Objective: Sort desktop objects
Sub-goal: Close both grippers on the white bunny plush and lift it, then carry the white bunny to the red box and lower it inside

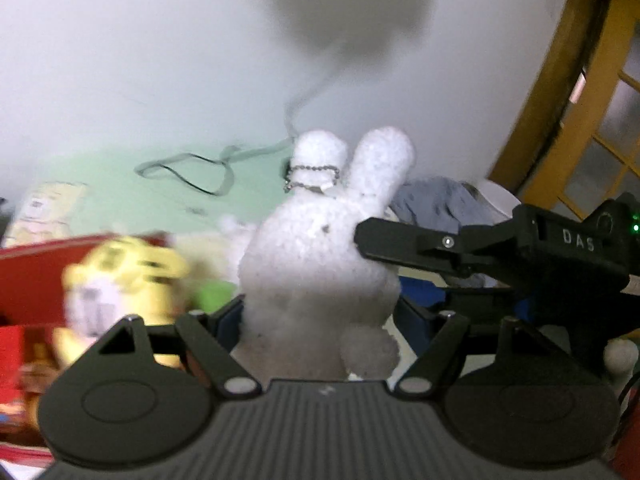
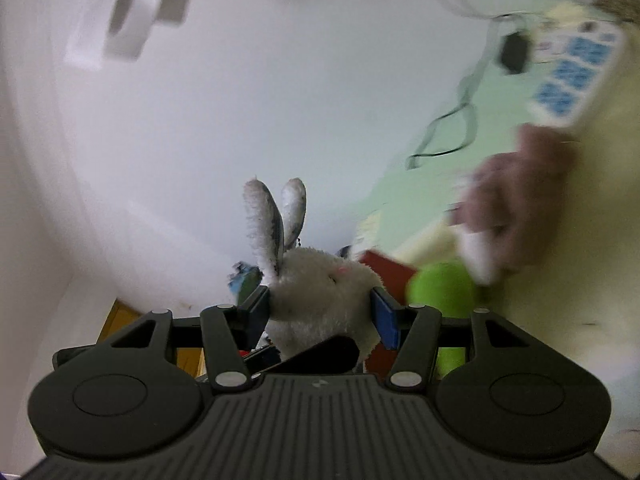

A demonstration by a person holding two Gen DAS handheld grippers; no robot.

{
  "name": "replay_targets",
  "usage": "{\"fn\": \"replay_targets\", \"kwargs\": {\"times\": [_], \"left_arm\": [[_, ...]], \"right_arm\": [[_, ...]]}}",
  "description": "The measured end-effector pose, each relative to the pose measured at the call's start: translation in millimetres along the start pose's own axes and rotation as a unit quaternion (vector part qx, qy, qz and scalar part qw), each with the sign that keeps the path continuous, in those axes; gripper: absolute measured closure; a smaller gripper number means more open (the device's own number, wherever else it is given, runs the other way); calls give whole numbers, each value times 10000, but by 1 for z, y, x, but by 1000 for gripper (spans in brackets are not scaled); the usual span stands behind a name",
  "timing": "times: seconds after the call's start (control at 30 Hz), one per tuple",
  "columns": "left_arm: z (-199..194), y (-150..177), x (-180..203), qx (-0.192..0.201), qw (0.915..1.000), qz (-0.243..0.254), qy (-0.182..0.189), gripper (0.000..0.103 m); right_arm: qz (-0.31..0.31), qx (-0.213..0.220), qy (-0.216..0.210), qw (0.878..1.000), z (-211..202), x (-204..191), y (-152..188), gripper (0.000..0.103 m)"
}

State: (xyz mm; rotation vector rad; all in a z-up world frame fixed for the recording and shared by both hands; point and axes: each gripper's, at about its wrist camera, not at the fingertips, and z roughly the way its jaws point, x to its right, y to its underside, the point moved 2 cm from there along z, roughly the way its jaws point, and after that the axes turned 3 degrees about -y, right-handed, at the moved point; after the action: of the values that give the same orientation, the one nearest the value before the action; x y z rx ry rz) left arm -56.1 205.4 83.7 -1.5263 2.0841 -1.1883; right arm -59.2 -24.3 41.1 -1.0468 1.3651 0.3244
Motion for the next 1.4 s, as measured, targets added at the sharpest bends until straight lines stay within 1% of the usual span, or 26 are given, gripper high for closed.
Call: {"fn": "replay_targets", "kwargs": {"times": [0.17,0.3,0.43,0.57,0.7,0.83,0.9,1.0,1.07,1.13,1.27,1.4], "left_arm": [[-36,-2,-56,276,9989,-156,-352,27],[-48,1,-102,255,9971,-379,-610,27],[-42,7,-139,42,9953,-508,-828,27],[-24,17,-166,-385,9939,-573,-857,27],[-5,27,-177,-675,9920,-508,-933,27],[5,37,-192,-967,9894,-604,-897,28],[8,39,-198,-1022,9890,-634,-863,28],[11,39,-203,-1112,9885,-639,-801,30],[13,39,-205,-1167,9880,-625,-791,31],[17,41,-206,-1237,9873,-596,-795,31],[25,51,-210,-1380,9854,-548,-835,31],[27,51,-212,-1384,9855,-581,-787,31]], "right_arm": [[-333,-309,-246,9987,55,-39,13,45],[-574,-600,-289,9961,103,-57,23,45],[-593,-882,-158,9942,148,-65,40,45],[-684,-1119,177,9912,181,-63,53,45],[-742,-1276,557,9875,202,-57,62,45],[-755,-1407,865,9834,223,-48,73,46],[-911,-1457,1042,9796,226,-49,80,46],[-1328,-1436,1311,9719,234,-52,89,46],[-1372,-1378,1440,9703,241,-49,89,47],[-1333,-1364,1618,9682,253,-37,83,49],[-1447,-1366,1847,9624,260,-33,82,54],[-1596,-1305,1938,9591,265,-29,84,54]]}}
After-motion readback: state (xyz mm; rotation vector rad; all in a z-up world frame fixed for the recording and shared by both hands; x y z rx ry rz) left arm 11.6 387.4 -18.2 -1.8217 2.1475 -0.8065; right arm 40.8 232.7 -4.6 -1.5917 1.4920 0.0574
